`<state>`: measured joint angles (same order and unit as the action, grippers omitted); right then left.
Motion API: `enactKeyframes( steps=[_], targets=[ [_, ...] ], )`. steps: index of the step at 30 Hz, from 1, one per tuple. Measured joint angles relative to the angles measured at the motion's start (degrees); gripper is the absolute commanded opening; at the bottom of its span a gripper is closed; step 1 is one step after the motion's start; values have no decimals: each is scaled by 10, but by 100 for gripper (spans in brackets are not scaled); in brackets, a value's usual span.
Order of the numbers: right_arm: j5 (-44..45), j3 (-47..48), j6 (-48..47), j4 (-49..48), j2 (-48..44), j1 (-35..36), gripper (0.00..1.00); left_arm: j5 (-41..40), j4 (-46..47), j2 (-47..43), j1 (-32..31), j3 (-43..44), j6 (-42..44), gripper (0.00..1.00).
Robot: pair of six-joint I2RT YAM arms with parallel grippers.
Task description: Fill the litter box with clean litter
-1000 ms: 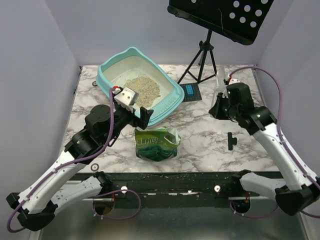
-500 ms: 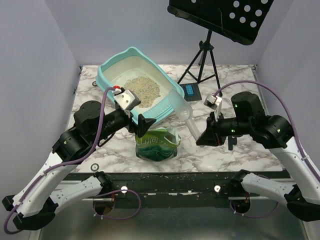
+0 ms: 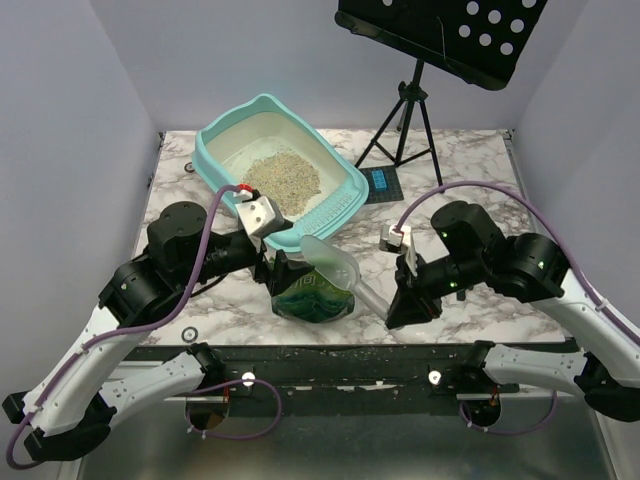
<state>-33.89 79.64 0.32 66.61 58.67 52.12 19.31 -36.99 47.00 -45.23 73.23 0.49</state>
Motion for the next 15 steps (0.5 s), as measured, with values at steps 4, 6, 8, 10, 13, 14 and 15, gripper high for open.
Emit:
enactKeyframes(
  steps=[4, 6, 8, 10, 13, 14, 15],
  targets=[
    [3, 6, -9, 1, 5, 22, 1, 18, -12, -1, 0, 0, 4, 99],
    [6, 9, -13, 0, 6, 28, 1, 26, -18, -1, 0, 0, 5, 99],
    [9, 10, -15, 0, 6, 31, 1, 34, -22, -1, 0, 0, 6, 99],
    [10, 12, -18, 0, 7, 35, 1, 38, -22, -1, 0, -1, 6, 99],
    [10, 13, -21, 0, 12, 41, 1, 46, -21, -1, 0, -5, 6, 99],
    [10, 13, -23, 0, 13, 43, 1, 50, -21, 0, 0, -6, 6, 99],
    [10, 13, -24, 0, 14, 45, 1, 53, -20, 0, 0, -7, 6, 99]
  ],
)
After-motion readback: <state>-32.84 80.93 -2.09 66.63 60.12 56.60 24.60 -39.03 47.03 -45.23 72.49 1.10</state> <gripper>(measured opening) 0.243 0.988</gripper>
